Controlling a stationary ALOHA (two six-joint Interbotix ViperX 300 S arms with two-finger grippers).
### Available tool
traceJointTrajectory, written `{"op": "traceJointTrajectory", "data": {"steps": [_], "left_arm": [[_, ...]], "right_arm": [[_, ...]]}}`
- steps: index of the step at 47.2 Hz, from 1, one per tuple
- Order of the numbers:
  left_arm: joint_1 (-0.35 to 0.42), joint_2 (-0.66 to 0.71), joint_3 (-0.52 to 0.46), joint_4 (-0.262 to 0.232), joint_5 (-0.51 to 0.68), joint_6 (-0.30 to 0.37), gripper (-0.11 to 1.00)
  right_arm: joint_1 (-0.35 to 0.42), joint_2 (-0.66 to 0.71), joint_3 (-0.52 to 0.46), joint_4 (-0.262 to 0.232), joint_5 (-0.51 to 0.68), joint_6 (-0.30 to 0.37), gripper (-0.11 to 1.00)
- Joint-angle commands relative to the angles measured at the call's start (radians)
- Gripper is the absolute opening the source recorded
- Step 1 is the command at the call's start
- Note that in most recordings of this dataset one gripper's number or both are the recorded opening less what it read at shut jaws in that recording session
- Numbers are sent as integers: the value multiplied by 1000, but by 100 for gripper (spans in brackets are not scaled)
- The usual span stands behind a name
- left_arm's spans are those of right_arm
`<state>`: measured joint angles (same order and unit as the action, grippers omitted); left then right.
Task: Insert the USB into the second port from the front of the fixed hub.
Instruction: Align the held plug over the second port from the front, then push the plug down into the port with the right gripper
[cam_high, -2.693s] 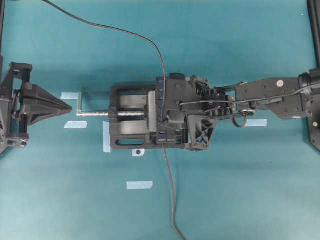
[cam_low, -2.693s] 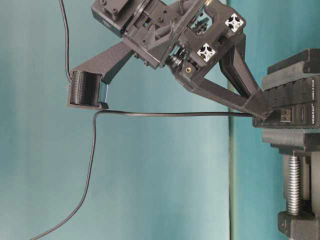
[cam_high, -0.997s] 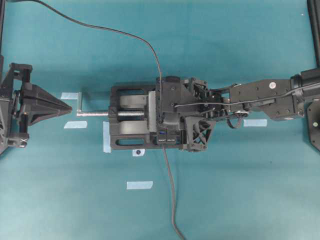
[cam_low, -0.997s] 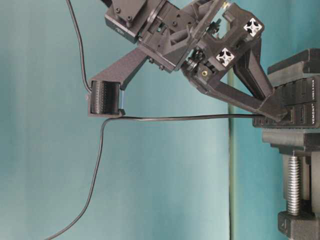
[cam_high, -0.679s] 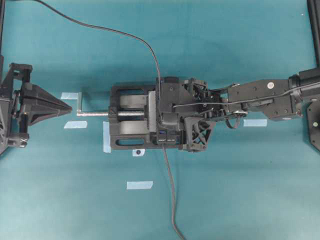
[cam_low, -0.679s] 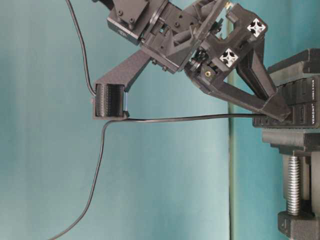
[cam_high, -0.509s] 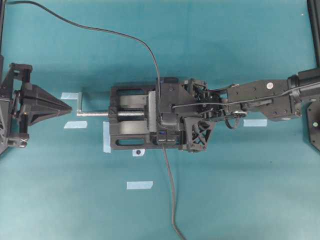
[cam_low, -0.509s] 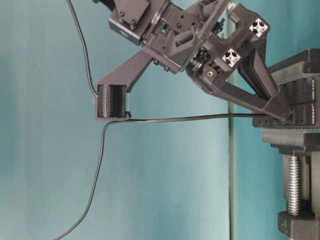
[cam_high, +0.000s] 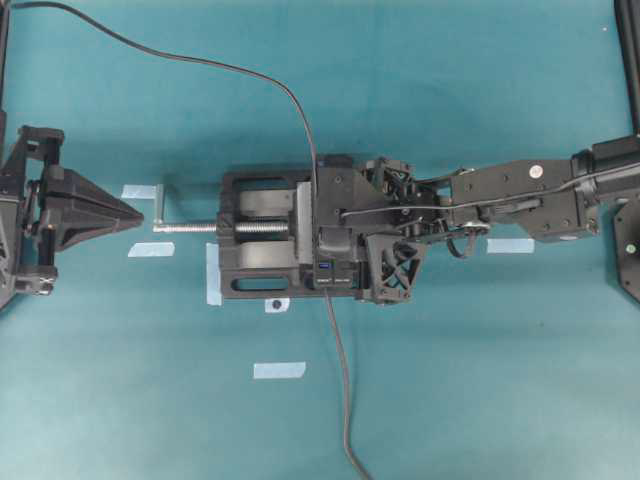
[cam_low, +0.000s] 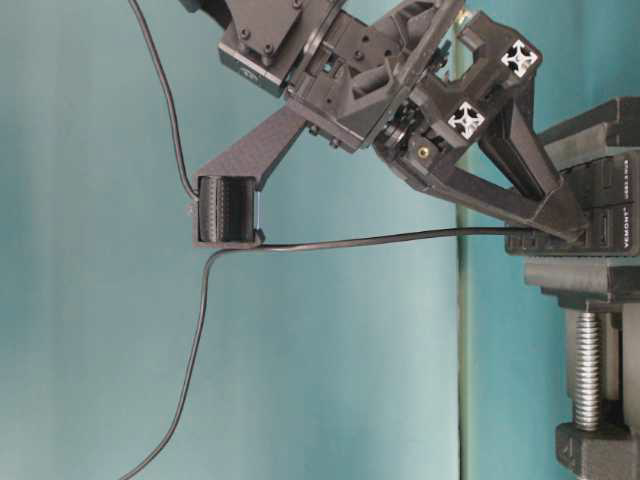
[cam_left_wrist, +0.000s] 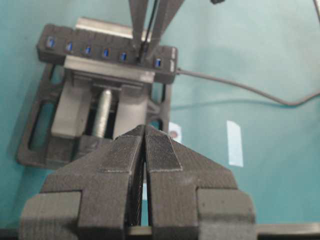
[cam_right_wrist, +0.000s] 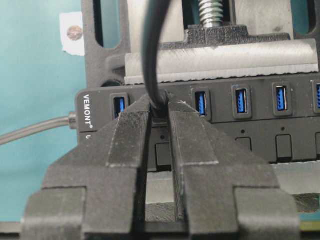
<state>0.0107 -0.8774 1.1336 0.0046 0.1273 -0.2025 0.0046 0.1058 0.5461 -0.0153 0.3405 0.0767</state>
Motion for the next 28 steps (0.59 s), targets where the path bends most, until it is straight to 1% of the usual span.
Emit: {"op": "traceJointTrajectory", "data": {"steps": [1, 7, 13, 16, 23, 26, 28], "left_arm": [[2, 2, -11, 2, -9, -3, 0], [2, 2, -11, 2, -9, -2, 0], [2, 2, -11, 0, -9, -2, 0], [2, 2, -11, 2, -9, -2, 0], [2, 2, -11, 0, -9, -2, 0], [2, 2, -9, 2, -9, -2, 0], [2, 2, -11, 2, -9, -2, 0]], "right_arm": [[15, -20, -8, -2, 5, 3, 12], [14, -25, -8, -2, -2, 2, 17], [15, -25, -9, -2, -3, 5, 29], [15, -26, -11, -2, -3, 8, 38], [17, -28, -21, -2, -3, 11, 64], [17, -28, -26, -2, -2, 11, 73], [15, -29, -29, -2, 2, 11, 76]]}}
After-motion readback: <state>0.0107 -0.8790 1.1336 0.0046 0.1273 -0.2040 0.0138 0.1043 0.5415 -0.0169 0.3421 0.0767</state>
